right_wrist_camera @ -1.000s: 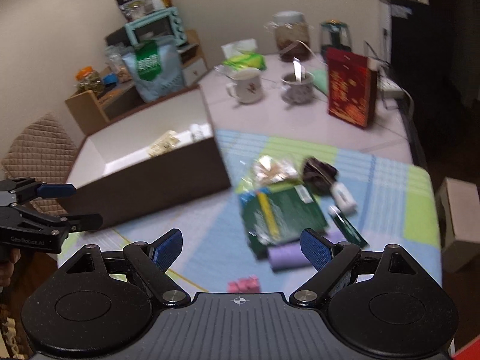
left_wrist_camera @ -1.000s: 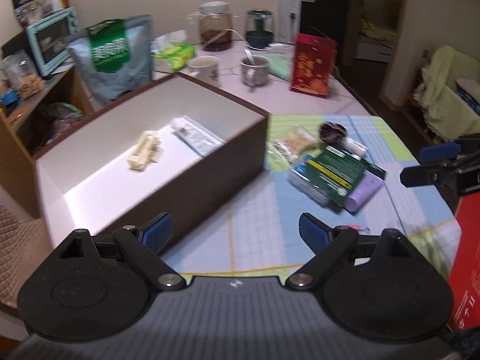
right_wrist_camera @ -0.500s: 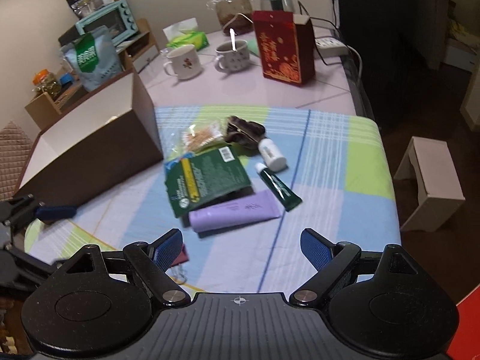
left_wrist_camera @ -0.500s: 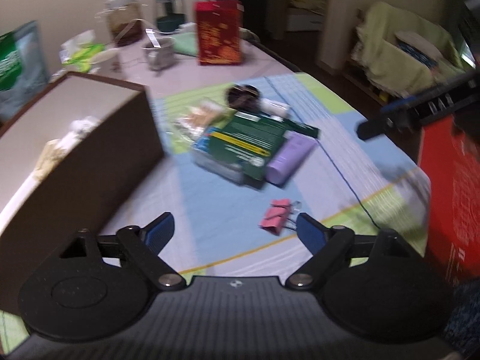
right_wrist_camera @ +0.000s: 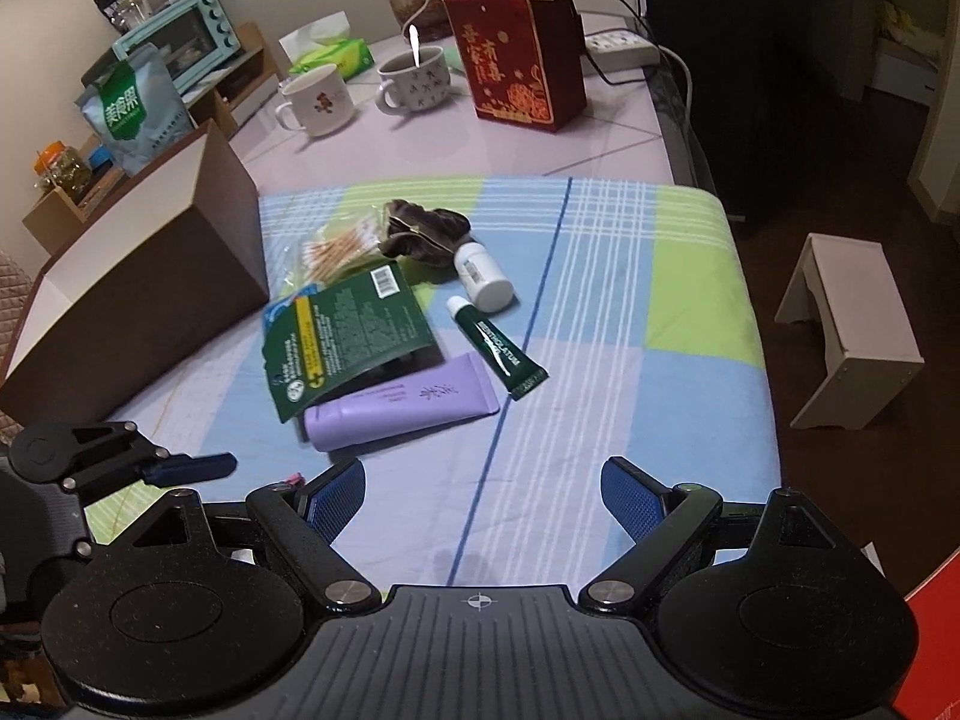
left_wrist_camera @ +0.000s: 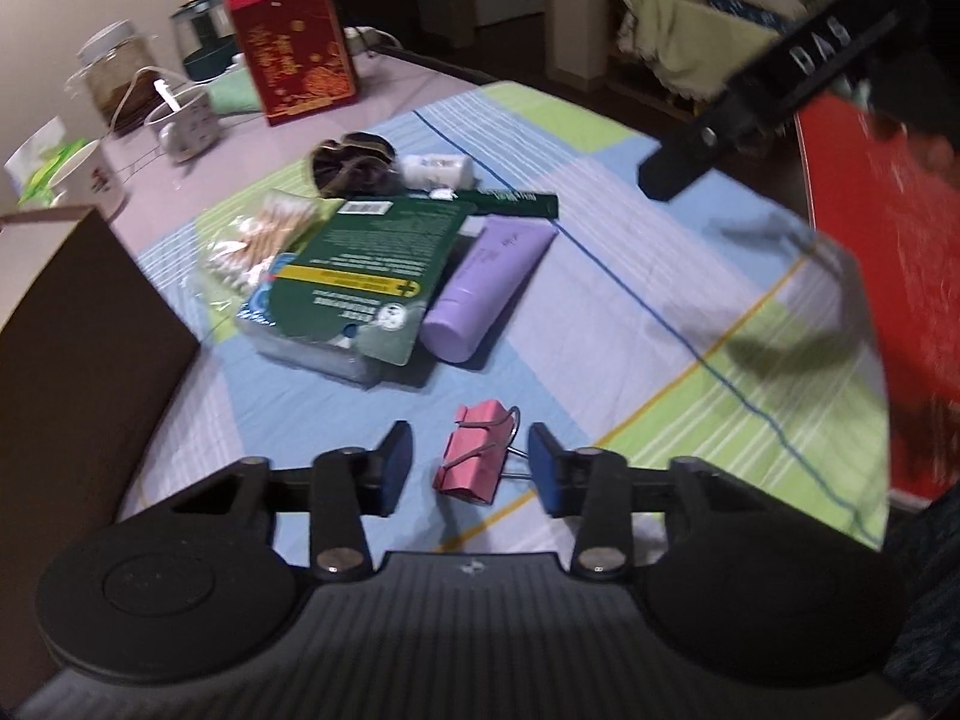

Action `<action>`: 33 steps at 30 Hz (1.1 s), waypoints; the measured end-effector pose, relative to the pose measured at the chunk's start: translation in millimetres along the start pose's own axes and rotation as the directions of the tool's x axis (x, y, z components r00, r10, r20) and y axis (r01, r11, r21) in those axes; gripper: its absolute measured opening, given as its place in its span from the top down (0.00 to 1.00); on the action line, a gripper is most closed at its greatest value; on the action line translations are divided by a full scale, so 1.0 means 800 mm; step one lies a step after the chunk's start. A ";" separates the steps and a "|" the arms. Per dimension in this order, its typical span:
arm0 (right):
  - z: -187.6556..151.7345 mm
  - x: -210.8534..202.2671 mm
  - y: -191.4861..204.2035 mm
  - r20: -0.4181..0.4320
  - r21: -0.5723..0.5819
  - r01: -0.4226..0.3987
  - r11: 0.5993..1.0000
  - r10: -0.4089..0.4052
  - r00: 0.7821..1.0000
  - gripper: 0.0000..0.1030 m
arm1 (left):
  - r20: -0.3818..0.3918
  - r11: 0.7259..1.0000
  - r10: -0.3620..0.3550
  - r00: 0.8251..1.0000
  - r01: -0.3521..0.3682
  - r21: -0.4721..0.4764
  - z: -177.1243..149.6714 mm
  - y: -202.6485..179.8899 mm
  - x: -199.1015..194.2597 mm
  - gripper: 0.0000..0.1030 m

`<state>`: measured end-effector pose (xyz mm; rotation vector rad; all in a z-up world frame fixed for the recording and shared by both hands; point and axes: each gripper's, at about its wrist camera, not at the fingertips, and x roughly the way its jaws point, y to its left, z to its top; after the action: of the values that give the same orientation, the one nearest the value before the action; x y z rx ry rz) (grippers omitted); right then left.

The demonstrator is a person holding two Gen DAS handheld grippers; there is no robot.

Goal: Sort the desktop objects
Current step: 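Grasp the pink binder clip with the left gripper while the right gripper grasps the white pill bottle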

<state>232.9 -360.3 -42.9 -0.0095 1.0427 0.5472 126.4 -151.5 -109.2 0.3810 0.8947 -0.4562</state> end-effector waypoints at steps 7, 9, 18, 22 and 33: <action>0.019 0.031 -0.008 0.012 -0.046 -0.006 0.999 0.006 1.000 0.14 | 0.010 0.999 -0.018 1.000 0.018 0.045 0.002 0.003 0.008 0.96; 0.029 0.041 -0.009 0.028 -0.070 -0.003 0.998 0.005 1.000 0.14 | 0.014 0.999 -0.033 0.999 0.033 0.014 0.005 0.013 0.004 0.99; 0.097 0.107 -0.002 0.034 -0.194 -0.022 0.981 0.030 0.999 0.39 | 0.013 0.993 -0.025 1.000 0.027 -0.117 0.013 0.063 -0.018 1.00; 0.120 0.138 0.004 0.013 -0.234 -0.019 0.972 0.023 1.000 0.39 | 0.007 0.989 -0.011 1.000 0.012 -0.146 0.013 0.077 -0.025 1.00; 0.126 0.165 0.000 -0.055 -0.241 -0.016 0.970 0.003 0.998 0.75 | 0.006 0.981 0.022 1.000 -0.020 -0.195 0.006 0.099 -0.042 1.00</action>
<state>365.8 -278.1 -98.6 -0.2358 1.0243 0.6837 153.0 -80.5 -69.1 0.2086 0.9174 -0.3467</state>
